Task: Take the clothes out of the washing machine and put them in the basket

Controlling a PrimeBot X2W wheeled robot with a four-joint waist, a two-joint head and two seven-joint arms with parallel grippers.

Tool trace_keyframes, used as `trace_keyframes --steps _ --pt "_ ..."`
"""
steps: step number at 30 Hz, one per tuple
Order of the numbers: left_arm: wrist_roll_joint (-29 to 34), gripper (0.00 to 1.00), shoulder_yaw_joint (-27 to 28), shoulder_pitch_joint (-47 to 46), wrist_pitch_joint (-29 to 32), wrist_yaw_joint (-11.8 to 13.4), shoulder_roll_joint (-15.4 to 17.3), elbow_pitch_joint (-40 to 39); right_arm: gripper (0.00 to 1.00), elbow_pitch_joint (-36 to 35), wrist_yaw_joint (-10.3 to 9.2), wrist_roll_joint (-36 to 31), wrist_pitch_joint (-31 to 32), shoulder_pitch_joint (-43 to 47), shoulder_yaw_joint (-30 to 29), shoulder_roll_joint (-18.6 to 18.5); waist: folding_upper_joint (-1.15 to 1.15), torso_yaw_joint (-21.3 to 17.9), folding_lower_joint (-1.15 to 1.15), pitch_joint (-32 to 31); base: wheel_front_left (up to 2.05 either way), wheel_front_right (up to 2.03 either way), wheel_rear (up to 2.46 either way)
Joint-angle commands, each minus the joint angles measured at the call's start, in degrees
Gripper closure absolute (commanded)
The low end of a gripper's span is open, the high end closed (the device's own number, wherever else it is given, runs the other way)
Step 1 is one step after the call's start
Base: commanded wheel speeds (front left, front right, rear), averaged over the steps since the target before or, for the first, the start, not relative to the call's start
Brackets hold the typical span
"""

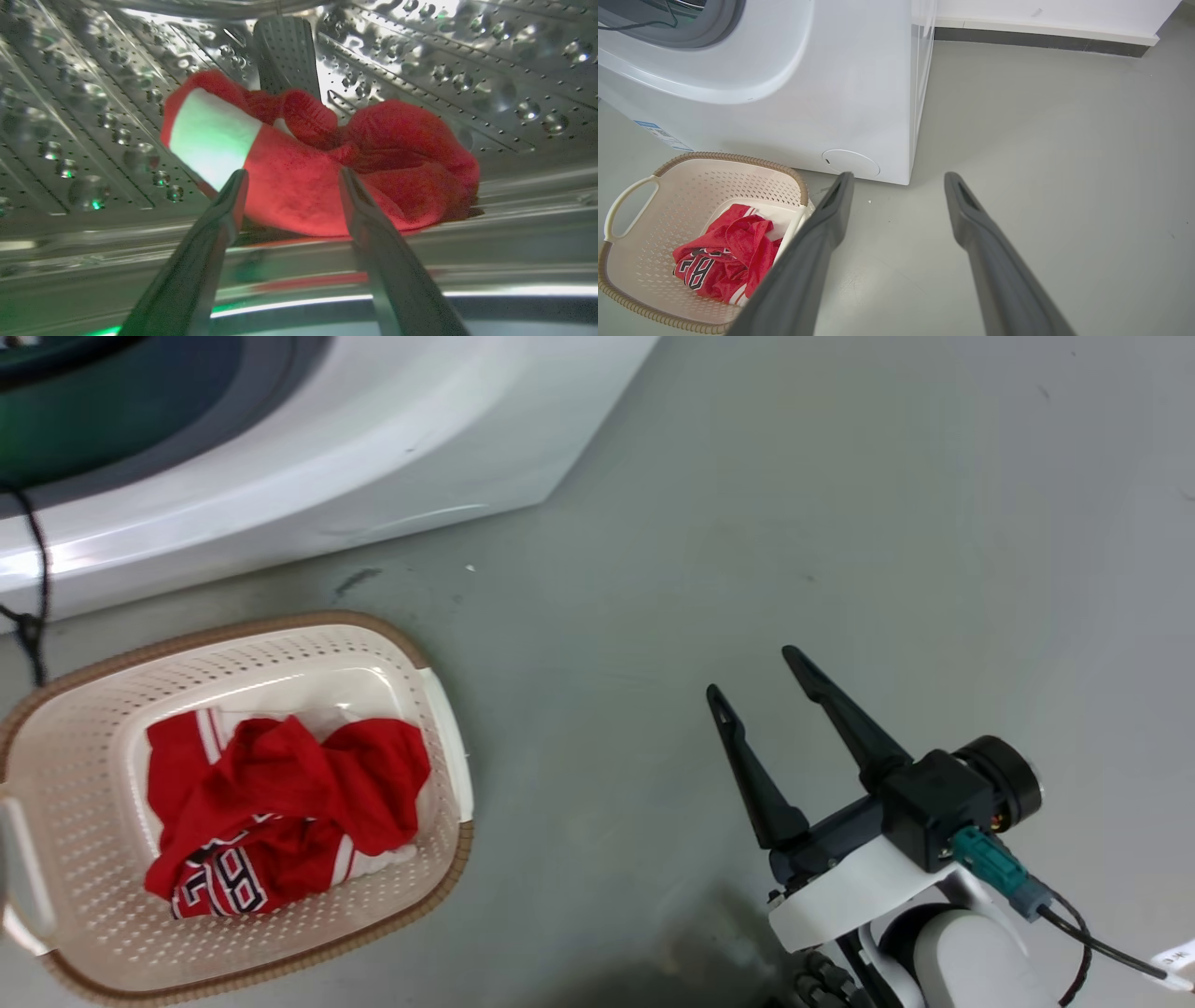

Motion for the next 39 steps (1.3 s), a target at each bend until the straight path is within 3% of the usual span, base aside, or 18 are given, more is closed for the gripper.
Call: trace_keyframes --steps 1,8,14,15,16,20,26,33,39 --pt "-0.3 0.0 -0.1 -0.8 0.5 -0.1 0.6 0.1 0.0 0.2 -0.04 0.2 -0.4 -0.2 0.2 0.2 0.0 -1.6 -0.01 1.6 0.0 0.0 0.0" --pt "-1.5 0.0 -3.1 -3.9 10.6 0.0 4.2 0.8 0.0 1.3 -0.04 1.7 -1.9 0.3 2.4 0.2 0.0 -4.4 -0.01 3.5 0.0 0.0 0.0" --pt "-3.9 0.02 -5.1 -2.6 19.5 -0.1 5.5 1.1 0.0 2.1 -0.04 3.0 -2.4 0.6 3.8 0.2 0.0 -5.4 -0.01 4.2 0.0 0.0 0.0" --pt "-4.4 0.61 -5.0 -2.4 20.4 -0.1 5.7 1.2 0.0 2.2 -0.04 3.0 -2.5 0.5 3.9 0.2 0.0 -5.5 -0.01 4.3 0.0 0.0 0.0" --pt "-4.5 1.0 -5.1 -2.4 20.6 -0.1 6.0 0.7 0.0 2.2 -0.04 3.1 -2.6 0.5 3.9 0.2 0.0 -5.5 -0.01 4.4 0.0 0.0 0.0" --pt "-4.5 1.0 -4.9 -2.2 18.6 1.1 6.9 -1.7 0.0 2.5 -0.04 3.2 -2.8 -0.3 3.9 0.2 0.0 -5.5 -0.01 4.4 0.0 0.0 0.0" --pt "-3.9 1.0 -4.9 -0.7 10.8 4.6 7.2 -6.9 0.0 2.9 -0.04 3.0 -2.8 -1.1 3.3 0.2 0.0 -5.1 -0.01 3.9 0.0 0.0 0.0" --pt "-3.4 1.0 -4.6 2.6 -1.5 7.7 6.1 -12.5 0.0 3.2 -0.04 2.8 -2.9 -1.8 2.4 0.2 0.0 -3.9 -0.01 2.3 0.0 0.0 0.0" --pt "-4.4 1.0 -3.7 7.2 -13.6 8.6 4.3 -14.1 0.0 3.2 -0.04 2.4 -2.5 -2.5 0.8 0.1 0.0 -2.7 -0.01 -1.0 0.0 0.0 0.0"
